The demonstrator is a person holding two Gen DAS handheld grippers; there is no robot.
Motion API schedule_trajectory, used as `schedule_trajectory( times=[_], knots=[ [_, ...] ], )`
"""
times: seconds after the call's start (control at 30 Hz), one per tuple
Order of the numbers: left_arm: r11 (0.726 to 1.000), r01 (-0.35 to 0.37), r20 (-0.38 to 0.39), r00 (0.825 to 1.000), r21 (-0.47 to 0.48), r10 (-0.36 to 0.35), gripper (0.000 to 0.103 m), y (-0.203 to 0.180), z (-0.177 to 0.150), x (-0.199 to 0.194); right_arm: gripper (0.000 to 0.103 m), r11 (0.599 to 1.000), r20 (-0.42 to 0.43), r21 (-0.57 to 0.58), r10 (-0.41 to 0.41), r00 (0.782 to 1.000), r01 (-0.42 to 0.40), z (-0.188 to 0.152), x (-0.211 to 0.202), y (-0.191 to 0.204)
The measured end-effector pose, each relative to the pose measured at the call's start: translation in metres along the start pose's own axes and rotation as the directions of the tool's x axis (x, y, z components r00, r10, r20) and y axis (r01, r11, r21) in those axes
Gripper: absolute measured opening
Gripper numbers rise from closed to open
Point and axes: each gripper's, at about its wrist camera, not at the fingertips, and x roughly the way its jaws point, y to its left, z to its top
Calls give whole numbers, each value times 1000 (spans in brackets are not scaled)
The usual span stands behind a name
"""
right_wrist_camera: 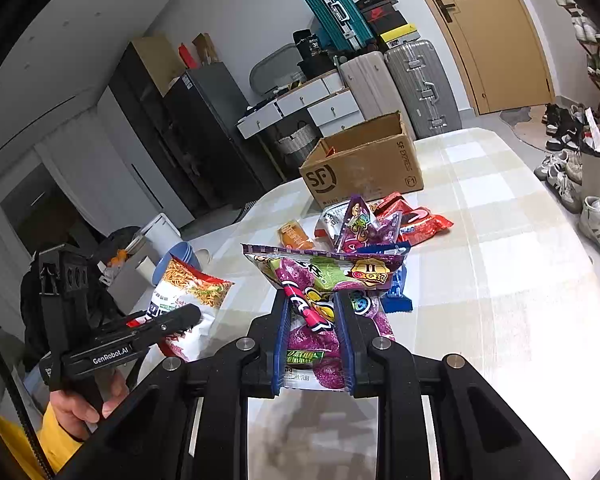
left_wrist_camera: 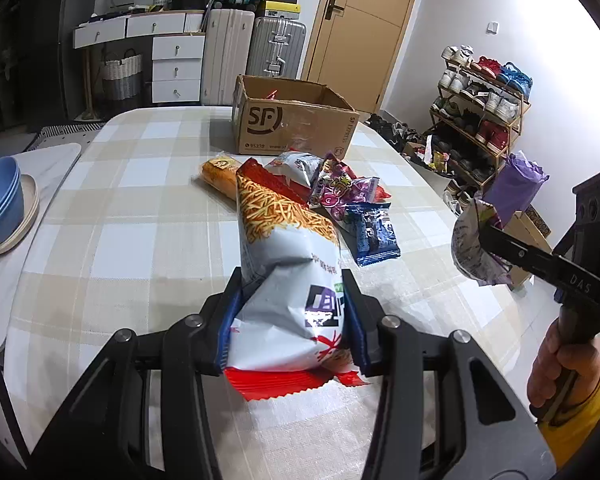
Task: Organize snacks
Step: 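Lift both held bags and carry them over the cardboard box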
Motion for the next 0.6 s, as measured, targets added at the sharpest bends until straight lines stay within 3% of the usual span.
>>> schedule_trajectory(
  times=[0.4, 0.6],
  knots=[
    [1000, 23, -7, 1000, -16, -23, 41, -1, 2, -8, 22, 999, -17, 17, 50, 999, -50, 9, 21, 1],
    [999, 35, -4, 999, -25, -35, 41, 2, 19, -9, 22, 997, -4, 5, 76, 997, -76, 36, 26, 5]
  ],
)
